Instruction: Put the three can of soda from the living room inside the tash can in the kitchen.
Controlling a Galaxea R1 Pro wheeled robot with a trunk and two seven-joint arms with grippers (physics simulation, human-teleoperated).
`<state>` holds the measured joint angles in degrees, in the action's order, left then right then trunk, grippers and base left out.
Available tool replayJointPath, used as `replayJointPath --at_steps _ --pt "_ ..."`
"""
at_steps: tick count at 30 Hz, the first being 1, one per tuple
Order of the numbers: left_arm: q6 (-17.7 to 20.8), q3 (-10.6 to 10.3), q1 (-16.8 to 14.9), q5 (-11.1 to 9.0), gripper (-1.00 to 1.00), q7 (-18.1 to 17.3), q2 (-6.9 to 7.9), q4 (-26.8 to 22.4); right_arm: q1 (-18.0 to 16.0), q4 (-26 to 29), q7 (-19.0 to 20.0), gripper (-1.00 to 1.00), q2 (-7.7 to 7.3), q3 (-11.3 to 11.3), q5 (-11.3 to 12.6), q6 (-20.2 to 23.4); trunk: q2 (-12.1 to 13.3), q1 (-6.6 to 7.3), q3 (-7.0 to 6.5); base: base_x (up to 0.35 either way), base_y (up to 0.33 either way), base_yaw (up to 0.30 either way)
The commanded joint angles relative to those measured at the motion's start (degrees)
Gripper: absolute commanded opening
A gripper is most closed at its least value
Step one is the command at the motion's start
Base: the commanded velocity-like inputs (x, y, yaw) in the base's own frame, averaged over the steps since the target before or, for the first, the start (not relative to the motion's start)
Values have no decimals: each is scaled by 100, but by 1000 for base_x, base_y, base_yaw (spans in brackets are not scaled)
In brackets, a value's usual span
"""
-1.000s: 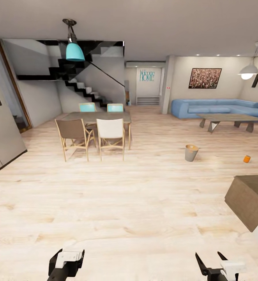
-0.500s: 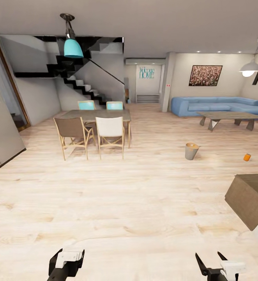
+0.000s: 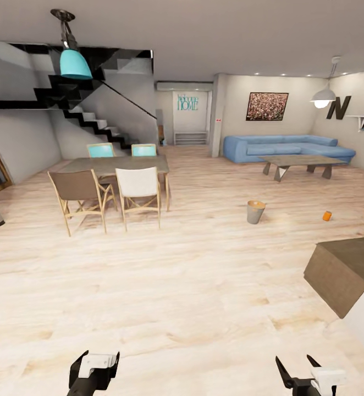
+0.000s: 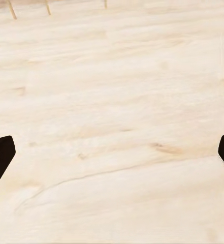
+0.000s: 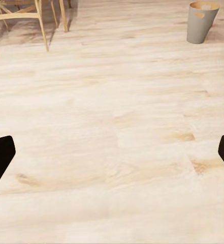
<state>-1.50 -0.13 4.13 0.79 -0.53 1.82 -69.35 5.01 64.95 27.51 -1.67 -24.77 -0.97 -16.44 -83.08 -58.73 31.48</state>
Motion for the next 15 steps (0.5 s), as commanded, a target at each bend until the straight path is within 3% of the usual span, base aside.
replayJointPath --at_steps 1,10,15 --pt "0 -1 0 0 100 0 1 0 0 0 0 100 0 0 0 0 0 0 0 296 84 -248" --pt "0 -4 0 -2 100 0 -2 1 0 0 4 100 3 2 5 0 0 0 0 293 49 -243" --pt "0 0 0 -2 100 0 -5 1 0 0 6 100 15 6 -1 0 0 0 0 266 31 -110"
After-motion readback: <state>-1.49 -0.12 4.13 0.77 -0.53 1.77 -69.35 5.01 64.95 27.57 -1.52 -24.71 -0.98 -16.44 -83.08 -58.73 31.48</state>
